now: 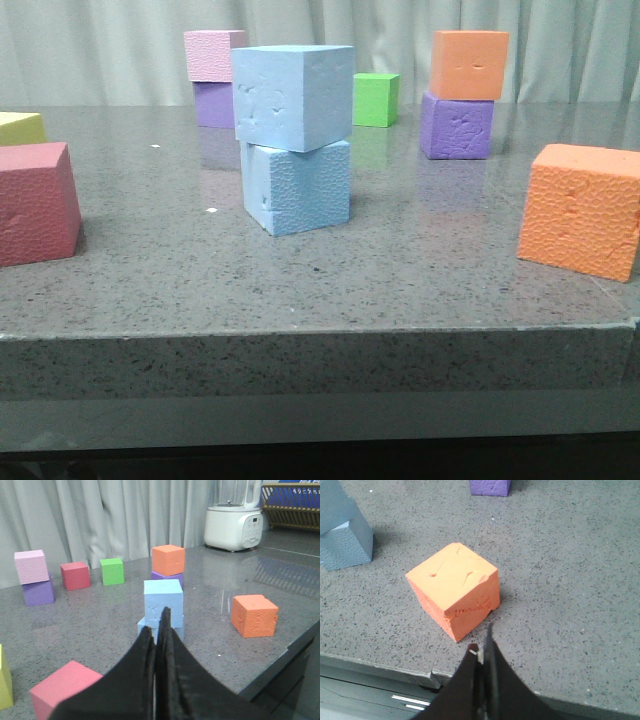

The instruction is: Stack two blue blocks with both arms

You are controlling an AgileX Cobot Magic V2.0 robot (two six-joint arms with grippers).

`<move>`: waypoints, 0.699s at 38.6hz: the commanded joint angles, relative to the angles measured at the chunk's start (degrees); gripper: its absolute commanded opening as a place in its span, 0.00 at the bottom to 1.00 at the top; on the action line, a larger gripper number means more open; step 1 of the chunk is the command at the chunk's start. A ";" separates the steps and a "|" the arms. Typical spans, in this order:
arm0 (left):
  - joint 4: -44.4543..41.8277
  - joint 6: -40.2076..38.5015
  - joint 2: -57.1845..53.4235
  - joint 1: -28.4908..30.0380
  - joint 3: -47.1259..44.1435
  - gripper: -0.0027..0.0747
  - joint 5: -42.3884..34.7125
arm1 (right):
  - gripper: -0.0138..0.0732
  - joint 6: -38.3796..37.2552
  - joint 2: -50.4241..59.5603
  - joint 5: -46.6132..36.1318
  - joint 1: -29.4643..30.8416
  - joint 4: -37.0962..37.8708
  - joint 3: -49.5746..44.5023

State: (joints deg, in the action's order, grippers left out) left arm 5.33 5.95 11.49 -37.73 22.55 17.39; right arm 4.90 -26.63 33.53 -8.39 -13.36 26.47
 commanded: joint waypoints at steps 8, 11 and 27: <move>-10.93 -12.02 0.16 1.87 -4.94 0.01 -11.12 | 0.08 0.62 -0.22 -3.98 0.27 -0.12 1.63; -9.62 -12.02 -1.00 4.73 -6.92 0.01 -11.12 | 0.08 0.62 -0.22 -3.98 0.27 -0.12 1.63; -7.28 -11.91 -11.36 27.74 -16.83 0.01 -11.00 | 0.08 0.62 -0.22 -3.98 0.27 -0.12 1.63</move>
State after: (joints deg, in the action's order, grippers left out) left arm -2.54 -5.43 0.73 -13.57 5.45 11.30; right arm 4.90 -26.63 33.53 -8.39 -13.36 26.47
